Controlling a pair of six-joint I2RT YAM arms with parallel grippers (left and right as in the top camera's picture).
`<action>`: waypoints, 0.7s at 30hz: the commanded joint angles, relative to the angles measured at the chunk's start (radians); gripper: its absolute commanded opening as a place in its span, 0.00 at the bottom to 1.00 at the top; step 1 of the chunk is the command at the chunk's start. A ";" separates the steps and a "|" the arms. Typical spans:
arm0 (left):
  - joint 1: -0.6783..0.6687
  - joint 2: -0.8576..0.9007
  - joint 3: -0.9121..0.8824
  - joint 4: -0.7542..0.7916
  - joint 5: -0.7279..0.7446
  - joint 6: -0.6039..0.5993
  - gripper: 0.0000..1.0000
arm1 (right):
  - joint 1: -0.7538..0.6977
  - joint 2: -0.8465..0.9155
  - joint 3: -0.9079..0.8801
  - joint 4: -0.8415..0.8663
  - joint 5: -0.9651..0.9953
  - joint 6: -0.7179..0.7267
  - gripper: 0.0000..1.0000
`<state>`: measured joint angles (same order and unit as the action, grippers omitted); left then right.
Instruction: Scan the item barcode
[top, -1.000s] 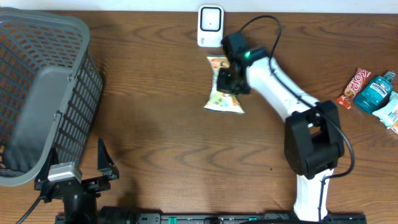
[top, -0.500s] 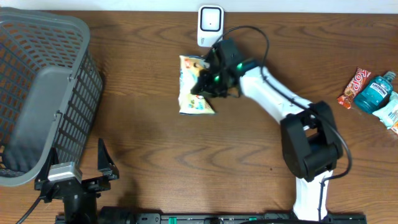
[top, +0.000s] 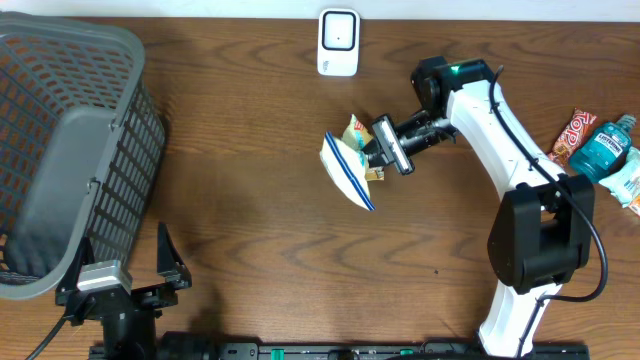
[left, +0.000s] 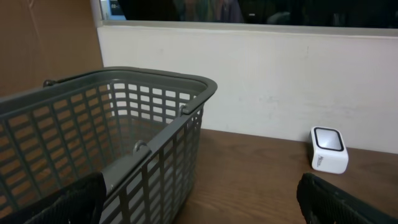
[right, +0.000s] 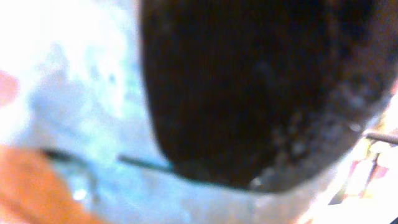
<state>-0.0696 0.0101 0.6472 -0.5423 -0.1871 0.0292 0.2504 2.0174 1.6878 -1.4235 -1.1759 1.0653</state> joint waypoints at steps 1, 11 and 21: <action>-0.006 -0.008 -0.003 0.005 -0.008 -0.001 0.98 | -0.018 -0.021 0.012 0.057 -0.133 0.309 0.02; -0.006 -0.008 -0.003 0.005 -0.008 -0.001 0.98 | -0.047 -0.019 0.012 0.408 -0.150 0.875 0.02; -0.006 -0.008 -0.003 0.005 -0.008 -0.001 0.98 | 0.089 -0.018 0.003 0.393 0.929 -0.031 0.04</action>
<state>-0.0696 0.0101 0.6472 -0.5423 -0.1871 0.0292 0.2749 2.0174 1.6875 -1.0592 -0.5625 1.1885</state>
